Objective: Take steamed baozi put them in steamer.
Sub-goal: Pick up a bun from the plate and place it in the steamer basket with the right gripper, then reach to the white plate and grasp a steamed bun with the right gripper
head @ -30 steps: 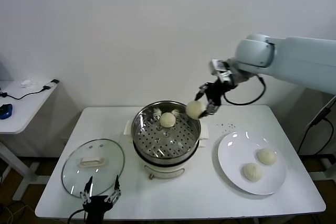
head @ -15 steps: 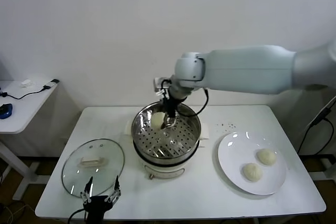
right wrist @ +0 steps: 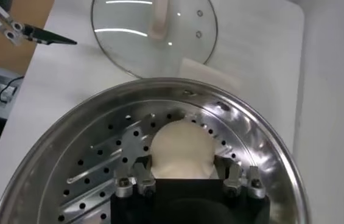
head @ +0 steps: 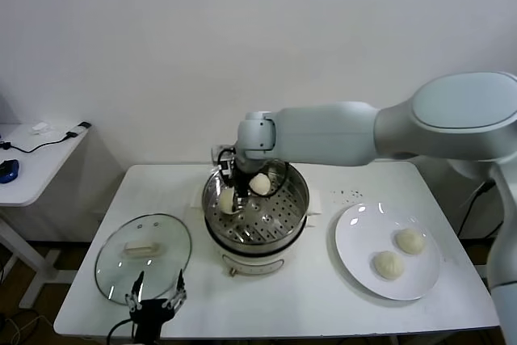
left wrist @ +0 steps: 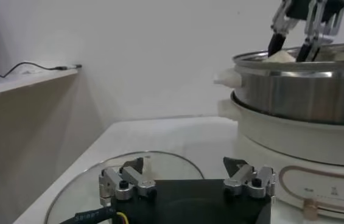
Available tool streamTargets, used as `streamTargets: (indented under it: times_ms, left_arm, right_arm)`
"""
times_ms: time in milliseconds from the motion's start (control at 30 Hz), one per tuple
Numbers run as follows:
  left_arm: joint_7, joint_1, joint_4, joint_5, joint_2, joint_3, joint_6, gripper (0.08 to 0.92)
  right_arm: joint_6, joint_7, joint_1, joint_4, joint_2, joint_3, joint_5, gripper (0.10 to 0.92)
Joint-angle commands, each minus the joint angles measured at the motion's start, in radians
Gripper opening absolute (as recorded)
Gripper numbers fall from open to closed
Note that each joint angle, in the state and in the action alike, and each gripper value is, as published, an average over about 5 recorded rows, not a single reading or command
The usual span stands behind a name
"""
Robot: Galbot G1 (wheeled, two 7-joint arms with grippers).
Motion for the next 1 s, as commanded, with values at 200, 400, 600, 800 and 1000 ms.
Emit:
streamTargets:
  times_ms: [200,400,600,800,1000]
  left_arm:
    - [0.002,-0.005,-0.002,-0.003,-0.001,0.001,0.006,0.823]
    - [0.005,-0.003,-0.016,-0.003,0.002,-0.009,0.010,0.823]
    - [0.008,-0.012,-0.025,-0.005,0.010,-0.025,0.013,0.823]
    - [0.006,-0.015,-0.027,-0.007,0.014,-0.035,0.011,0.823]
    - [0.005,-0.014,-0.025,-0.005,0.008,-0.035,0.009,0.823]
  right_arm:
    - [0.030,0.005,-0.015,-0.011,-0.020,0.048,-0.053,0.794]
    - [0.138,-0.135,0.151,0.091,-0.192,0.056,-0.068,0.822]
    - [0.206,-0.270,0.339,0.218,-0.483,-0.004,-0.105,0.823]
    - [0.285,-0.378,0.439,0.335,-0.776,-0.191,-0.289,0.823]
    - [0.279,-0.331,0.373,0.403,-0.962,-0.317,-0.458,0.823]
